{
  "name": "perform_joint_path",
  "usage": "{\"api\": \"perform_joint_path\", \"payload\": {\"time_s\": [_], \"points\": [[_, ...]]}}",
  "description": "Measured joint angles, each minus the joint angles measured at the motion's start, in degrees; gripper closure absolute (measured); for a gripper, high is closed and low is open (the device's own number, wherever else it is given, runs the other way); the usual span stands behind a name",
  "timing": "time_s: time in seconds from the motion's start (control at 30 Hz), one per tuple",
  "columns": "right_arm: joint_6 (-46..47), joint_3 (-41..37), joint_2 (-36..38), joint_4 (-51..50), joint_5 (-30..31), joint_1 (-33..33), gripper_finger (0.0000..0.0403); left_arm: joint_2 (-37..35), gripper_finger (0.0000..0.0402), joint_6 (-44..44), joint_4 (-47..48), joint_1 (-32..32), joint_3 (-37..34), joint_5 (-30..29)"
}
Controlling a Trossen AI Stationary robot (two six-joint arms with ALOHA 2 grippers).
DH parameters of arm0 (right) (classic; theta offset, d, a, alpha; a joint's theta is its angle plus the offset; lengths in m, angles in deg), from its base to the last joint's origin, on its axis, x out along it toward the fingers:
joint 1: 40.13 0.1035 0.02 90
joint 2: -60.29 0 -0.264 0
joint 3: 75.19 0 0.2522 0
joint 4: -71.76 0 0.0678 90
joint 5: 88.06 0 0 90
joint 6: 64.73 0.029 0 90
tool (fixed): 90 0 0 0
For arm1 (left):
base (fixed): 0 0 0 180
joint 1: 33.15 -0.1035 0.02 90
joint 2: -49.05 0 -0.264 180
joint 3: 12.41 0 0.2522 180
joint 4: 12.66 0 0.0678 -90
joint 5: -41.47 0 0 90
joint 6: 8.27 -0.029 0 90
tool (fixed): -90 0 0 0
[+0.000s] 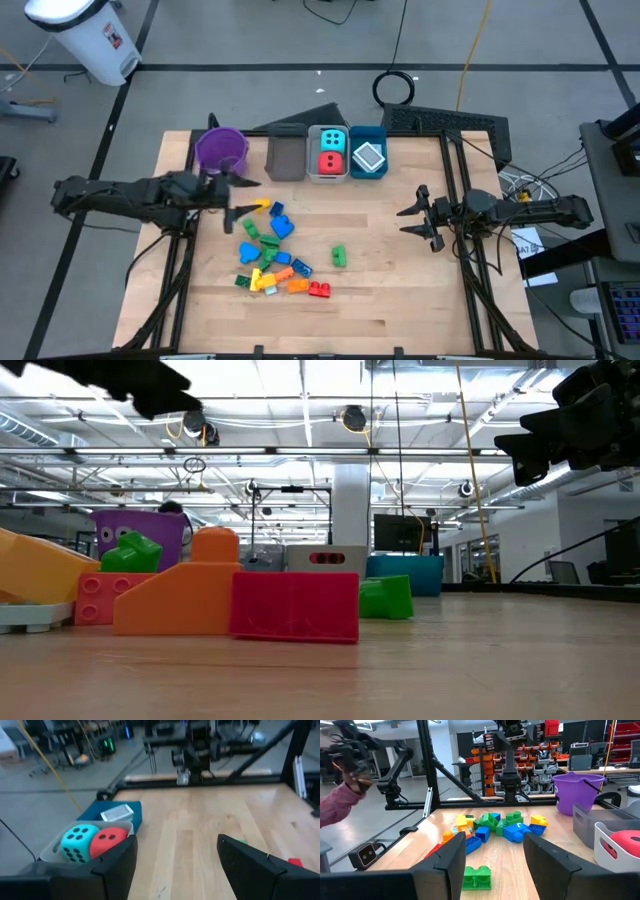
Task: Pick & Place Toys
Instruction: Put the green game piece into the black bin
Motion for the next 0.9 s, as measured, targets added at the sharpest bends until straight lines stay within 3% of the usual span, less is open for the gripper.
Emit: {"api": "perform_joint_path", "payload": {"time_s": [0.43,0.6,0.9], "points": [[2.51,0.0,0.02,1.55,0.0,0.0,0.023,-30.13,0.0128,-1.09,-0.49,-0.02,-12.6,-3.08],[4.95,0.0,-0.01,3.7,0.02,0.0,0.0231,-32.42,0.0128,-0.26,-0.36,-0.02,-15.02,-3.08],[1.7,-0.16,-0.97,7.87,0.33,0.0,0.0233,-29.6,0.0128,1.53,0.02,-0.02,-15.96,-3.07]]}}
